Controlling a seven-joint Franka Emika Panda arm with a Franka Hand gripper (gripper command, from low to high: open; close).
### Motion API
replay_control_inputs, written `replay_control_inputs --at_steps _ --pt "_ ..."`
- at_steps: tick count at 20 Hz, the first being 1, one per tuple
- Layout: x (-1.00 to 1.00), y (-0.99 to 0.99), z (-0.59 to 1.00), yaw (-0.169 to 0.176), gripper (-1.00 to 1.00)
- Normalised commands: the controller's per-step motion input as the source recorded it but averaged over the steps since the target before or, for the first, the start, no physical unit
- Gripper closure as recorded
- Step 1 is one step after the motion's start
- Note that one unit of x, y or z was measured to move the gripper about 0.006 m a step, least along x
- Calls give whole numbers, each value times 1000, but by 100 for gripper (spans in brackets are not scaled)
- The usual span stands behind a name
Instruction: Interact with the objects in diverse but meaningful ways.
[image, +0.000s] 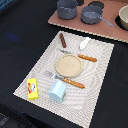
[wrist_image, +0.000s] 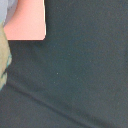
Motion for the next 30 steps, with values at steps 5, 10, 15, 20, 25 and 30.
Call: replay_control_inputs --at_steps 5,10,15,20,25,30 --pt "289 -45 -125 -20 -100" --pt "706 -158 -274 -60 -100" --pt "537 -163 -349 -105 -100" --pt "450 -131 -355 -114 -100" --pt "284 -59 -353 -81 -100" --pt "83 -47 -409 -82 -100"
